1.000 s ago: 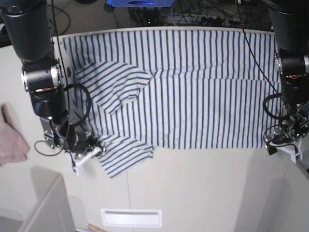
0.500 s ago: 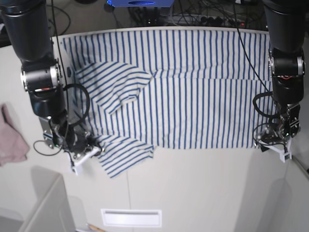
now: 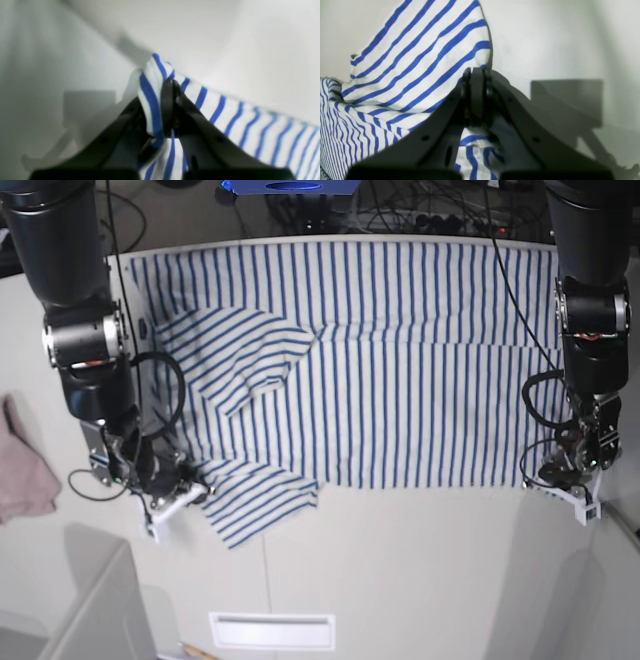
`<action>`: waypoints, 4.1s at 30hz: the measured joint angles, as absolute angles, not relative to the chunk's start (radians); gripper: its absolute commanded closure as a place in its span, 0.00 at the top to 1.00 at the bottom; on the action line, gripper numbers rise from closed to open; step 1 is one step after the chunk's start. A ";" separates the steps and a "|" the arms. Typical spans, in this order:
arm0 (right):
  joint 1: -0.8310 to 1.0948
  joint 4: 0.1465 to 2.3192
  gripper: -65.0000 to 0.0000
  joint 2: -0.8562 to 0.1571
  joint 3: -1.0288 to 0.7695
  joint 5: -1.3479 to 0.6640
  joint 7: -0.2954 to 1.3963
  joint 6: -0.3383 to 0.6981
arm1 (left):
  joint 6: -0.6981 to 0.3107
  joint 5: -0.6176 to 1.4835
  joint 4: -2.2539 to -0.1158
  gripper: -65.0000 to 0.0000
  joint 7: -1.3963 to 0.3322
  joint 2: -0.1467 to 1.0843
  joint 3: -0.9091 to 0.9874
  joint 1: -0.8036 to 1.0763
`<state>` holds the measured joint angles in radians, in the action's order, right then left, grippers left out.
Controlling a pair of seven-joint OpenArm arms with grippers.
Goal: Fold the T-shirt properly
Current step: 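Fold the hem up toward the collar edge with both grippers, then release the hem and reposition both grippers on the folded edge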
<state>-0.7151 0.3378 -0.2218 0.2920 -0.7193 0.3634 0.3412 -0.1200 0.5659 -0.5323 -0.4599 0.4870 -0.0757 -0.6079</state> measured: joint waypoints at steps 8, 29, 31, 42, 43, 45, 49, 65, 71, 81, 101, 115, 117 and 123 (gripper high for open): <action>-0.610 0.609 0.00 -0.268 0.293 -0.713 0.375 0.270 | -0.115 0.567 -0.686 0.00 -0.461 0.510 -0.074 -0.526; -0.310 1.150 0.00 -0.313 0.102 -0.713 0.506 0.185 | -0.116 0.568 -1.068 0.00 -0.594 0.522 0.121 -0.286; -0.284 1.191 0.00 -0.308 0.053 -0.719 0.527 0.186 | -0.119 0.569 -1.079 0.00 -0.596 0.522 0.124 -0.267; -0.140 1.414 0.00 -0.294 -0.094 -0.719 0.689 0.190 | -0.121 0.573 -1.335 0.00 -0.694 0.521 0.313 -0.084; -0.128 1.436 0.00 -0.287 -0.116 -0.714 0.708 0.183 | -0.129 0.578 -1.359 0.00 -0.689 0.521 0.313 -0.072; -0.091 1.496 0.00 -0.256 -0.178 -0.709 0.755 0.180 | -0.131 0.576 -1.393 0.00 -0.693 0.517 0.330 -0.039; -0.028 1.601 0.00 -0.207 -0.268 -0.710 0.849 0.183 | -0.121 0.570 -1.438 0.00 -0.699 0.519 0.383 0.030; 0.201 1.858 0.00 -0.133 -0.384 -0.716 0.922 0.184 | -0.128 0.576 -1.586 0.00 -0.695 0.523 0.384 0.208; 0.228 1.911 0.00 -0.119 -0.429 -0.710 0.981 0.184 | -0.128 0.576 -1.637 0.00 -0.696 0.523 0.384 0.265; 0.303 1.969 0.00 -0.101 -0.430 -0.712 1.009 0.188 | -0.124 0.565 -1.670 0.00 -0.696 0.524 0.477 0.361; 0.450 1.970 0.00 -0.128 -0.430 -0.775 0.999 0.190 | -0.129 0.569 -1.686 0.00 -0.693 0.527 0.469 0.453; 0.462 1.970 0.00 -0.146 -0.430 -0.776 0.995 0.190 | -0.131 0.498 -1.691 0.00 -0.690 0.542 0.468 0.485; 0.461 1.970 0.00 -0.146 -0.430 -0.751 0.995 0.190 | -0.131 0.407 -1.693 0.00 -0.692 0.537 0.468 0.488; 0.463 1.970 0.00 -0.105 -0.425 -0.645 0.996 0.191 | -0.133 0.289 -1.693 0.00 -0.693 0.488 0.428 0.484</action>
